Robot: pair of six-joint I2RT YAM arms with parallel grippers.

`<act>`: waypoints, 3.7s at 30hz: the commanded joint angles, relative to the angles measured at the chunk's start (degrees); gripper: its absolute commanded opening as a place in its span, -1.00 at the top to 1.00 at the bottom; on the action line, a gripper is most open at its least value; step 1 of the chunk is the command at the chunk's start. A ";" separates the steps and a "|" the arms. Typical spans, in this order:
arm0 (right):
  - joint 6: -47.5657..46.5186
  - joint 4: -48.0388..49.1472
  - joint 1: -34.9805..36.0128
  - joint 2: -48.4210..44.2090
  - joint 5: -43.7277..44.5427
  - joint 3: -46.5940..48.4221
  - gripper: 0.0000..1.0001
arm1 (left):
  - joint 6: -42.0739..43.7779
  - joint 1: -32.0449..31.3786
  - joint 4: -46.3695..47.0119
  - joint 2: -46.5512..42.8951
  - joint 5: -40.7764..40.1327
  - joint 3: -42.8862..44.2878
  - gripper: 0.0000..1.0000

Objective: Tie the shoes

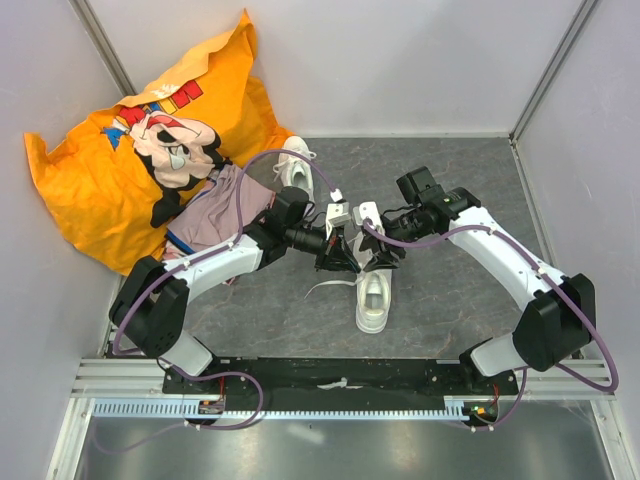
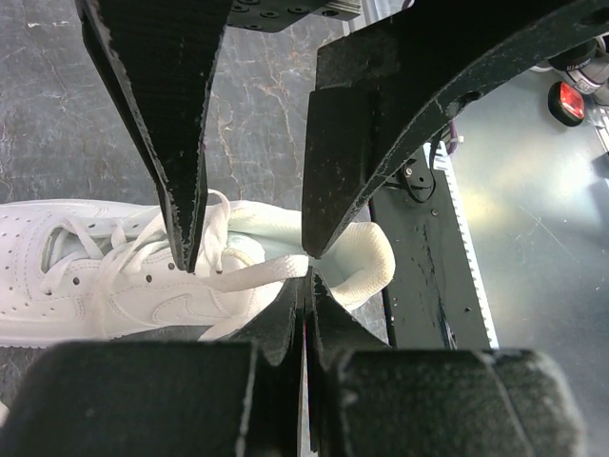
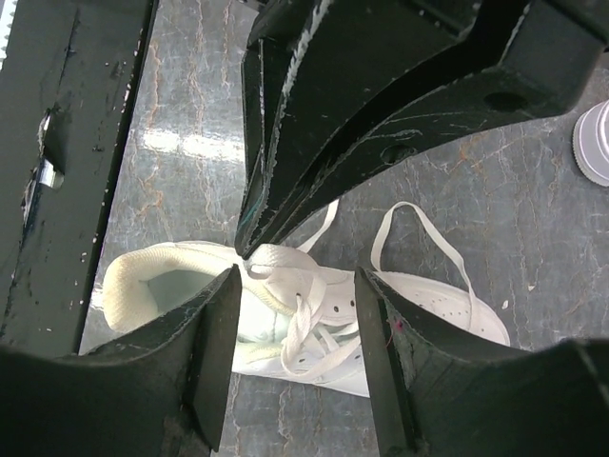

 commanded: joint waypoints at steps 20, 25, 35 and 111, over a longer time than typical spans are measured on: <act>3.20 5.91 -1.43 -2.19 -6.54 -4.67 -0.48 | 2.10 0.16 3.17 1.10 4.39 1.27 0.97; 3.20 6.17 -0.72 -2.36 -7.07 -5.19 -0.38 | 1.22 0.16 4.93 1.36 4.83 1.27 0.97; 4.52 7.40 -0.02 -2.01 -6.63 -5.72 0.39 | 0.78 0.16 5.28 1.45 5.53 1.36 0.97; 36.08 34.30 -6.52 -11.85 -1.53 -20.75 1.00 | 72.76 5.69 -45.69 8.83 -23.91 8.47 0.05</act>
